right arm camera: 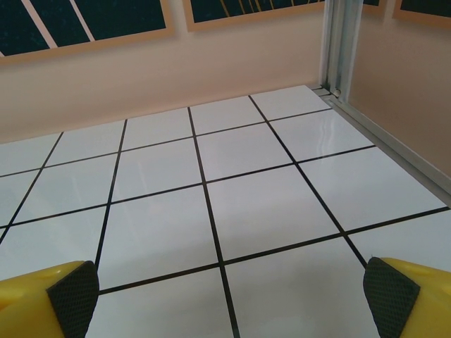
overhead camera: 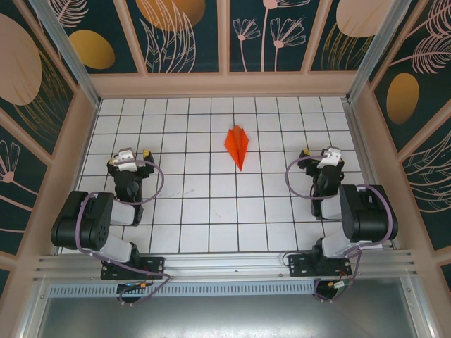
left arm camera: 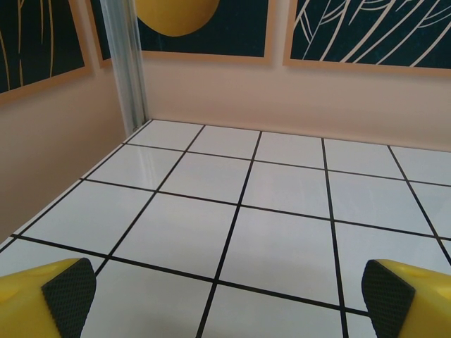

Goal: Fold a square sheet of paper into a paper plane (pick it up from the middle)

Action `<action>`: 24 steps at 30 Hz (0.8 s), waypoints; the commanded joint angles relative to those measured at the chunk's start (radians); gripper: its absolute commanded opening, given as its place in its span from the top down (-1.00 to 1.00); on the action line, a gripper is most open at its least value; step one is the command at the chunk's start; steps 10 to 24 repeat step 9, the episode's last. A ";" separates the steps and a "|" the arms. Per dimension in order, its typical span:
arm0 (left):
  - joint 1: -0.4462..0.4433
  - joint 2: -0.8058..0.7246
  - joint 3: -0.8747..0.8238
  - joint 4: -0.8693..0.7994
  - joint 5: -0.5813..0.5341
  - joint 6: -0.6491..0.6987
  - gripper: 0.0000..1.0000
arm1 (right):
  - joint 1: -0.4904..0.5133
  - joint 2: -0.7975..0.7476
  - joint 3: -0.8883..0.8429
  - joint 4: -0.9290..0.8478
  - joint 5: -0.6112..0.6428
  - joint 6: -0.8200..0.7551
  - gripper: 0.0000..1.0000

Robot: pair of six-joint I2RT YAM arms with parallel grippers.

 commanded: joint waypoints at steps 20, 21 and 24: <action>0.008 0.007 0.018 0.015 -0.003 -0.003 -0.97 | -0.005 0.007 -0.007 0.053 -0.018 -0.004 -0.98; 0.008 0.007 0.018 0.015 -0.003 -0.003 -0.97 | -0.005 0.007 -0.007 0.053 -0.018 -0.004 -0.98; 0.008 0.007 0.018 0.015 -0.003 -0.003 -0.97 | -0.005 0.007 -0.007 0.053 -0.018 -0.004 -0.98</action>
